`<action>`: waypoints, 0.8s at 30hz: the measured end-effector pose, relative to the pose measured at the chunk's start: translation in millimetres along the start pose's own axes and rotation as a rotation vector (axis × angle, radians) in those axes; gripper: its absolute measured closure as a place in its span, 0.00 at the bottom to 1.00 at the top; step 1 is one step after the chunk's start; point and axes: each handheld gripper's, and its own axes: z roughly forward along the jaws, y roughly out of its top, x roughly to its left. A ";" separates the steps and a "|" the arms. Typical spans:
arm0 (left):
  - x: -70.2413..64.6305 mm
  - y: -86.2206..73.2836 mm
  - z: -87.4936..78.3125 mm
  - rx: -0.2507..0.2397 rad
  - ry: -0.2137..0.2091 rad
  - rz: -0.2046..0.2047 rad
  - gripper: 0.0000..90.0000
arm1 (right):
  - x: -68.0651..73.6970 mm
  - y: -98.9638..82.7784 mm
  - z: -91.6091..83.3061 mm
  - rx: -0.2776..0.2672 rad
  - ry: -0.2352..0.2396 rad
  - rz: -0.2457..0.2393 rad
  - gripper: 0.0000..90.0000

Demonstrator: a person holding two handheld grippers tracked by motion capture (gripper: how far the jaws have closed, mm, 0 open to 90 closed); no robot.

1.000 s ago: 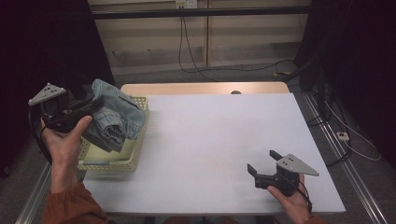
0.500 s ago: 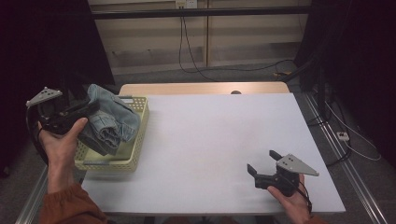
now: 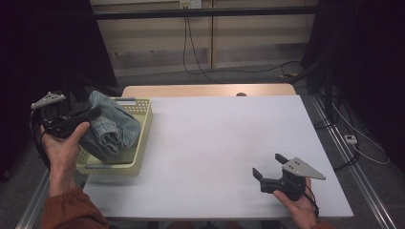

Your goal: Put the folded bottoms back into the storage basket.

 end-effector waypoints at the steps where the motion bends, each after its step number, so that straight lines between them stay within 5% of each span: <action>1: 0.6 -0.9 2.0 0.003 -0.001 -0.002 0.84 | 0.0 0.0 0.1 0.000 0.000 0.000 0.05; 10: 1.6 -6.6 18.0 0.048 0.010 0.003 0.84 | 0.3 -0.1 0.4 0.004 0.002 0.007 0.05; 16: -0.7 -8.5 26.3 0.059 -0.030 0.002 0.84 | 0.3 -0.2 0.3 0.005 0.001 0.004 0.05; 24: 2.9 -13.0 33.3 0.108 0.002 0.019 0.83 | 0.0 -0.3 0.0 0.004 0.002 -0.002 0.05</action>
